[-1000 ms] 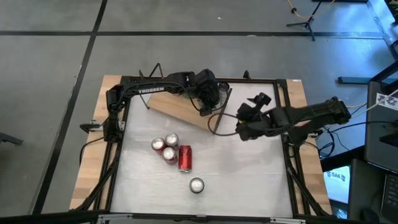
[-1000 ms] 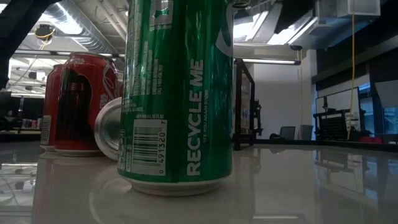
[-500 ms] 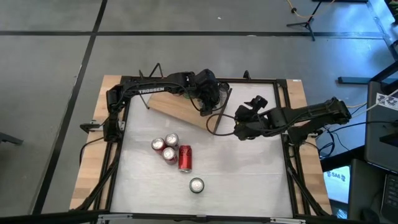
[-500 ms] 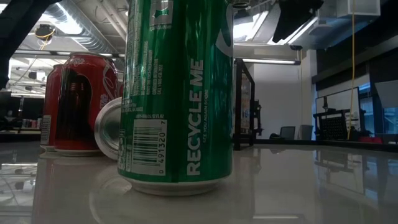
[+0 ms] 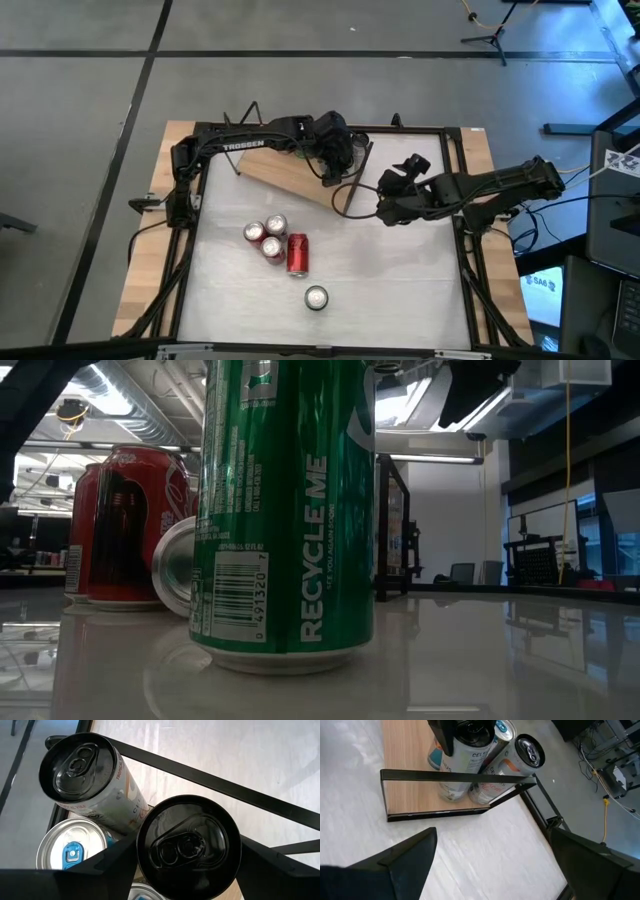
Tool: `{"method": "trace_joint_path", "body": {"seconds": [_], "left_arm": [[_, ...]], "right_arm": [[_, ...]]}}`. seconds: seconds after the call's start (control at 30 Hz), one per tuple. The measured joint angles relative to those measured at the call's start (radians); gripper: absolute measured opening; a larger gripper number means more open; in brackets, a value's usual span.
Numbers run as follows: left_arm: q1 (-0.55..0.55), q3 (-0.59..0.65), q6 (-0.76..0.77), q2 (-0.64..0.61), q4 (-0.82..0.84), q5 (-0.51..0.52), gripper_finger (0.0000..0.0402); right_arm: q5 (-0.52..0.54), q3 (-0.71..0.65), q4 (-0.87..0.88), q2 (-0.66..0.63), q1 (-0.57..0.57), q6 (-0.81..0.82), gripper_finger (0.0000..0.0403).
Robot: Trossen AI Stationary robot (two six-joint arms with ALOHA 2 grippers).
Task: Place canned beverage on shelf
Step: Put the white yellow soda can on the shelf aligned with the other white yellow soda can, then put the silver soda can on the shelf aligned with the other silver soda can
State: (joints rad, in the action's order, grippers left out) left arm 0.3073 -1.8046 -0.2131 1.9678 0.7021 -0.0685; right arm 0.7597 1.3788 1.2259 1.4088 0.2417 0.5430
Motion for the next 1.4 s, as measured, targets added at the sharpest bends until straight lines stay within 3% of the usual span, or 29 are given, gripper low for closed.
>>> {"method": "trace_joint_path", "body": {"seconds": [0.63,1.07,1.4], "left_arm": [[0.0,0.0,-0.028,0.0,-0.001,0.005,0.0338],[0.0,-0.005,-0.025,-0.002,0.008,0.078,0.0341],[-0.01,-0.13,-0.026,-0.005,0.114,0.078,0.0341]], "right_arm": [[-0.001,0.0,0.0,0.0,0.0,0.0,0.0381],[-0.005,0.0,0.0,0.0,0.0,0.0,0.0381],[-0.011,0.0,-0.002,0.0,0.0,0.001,0.0381]]}}
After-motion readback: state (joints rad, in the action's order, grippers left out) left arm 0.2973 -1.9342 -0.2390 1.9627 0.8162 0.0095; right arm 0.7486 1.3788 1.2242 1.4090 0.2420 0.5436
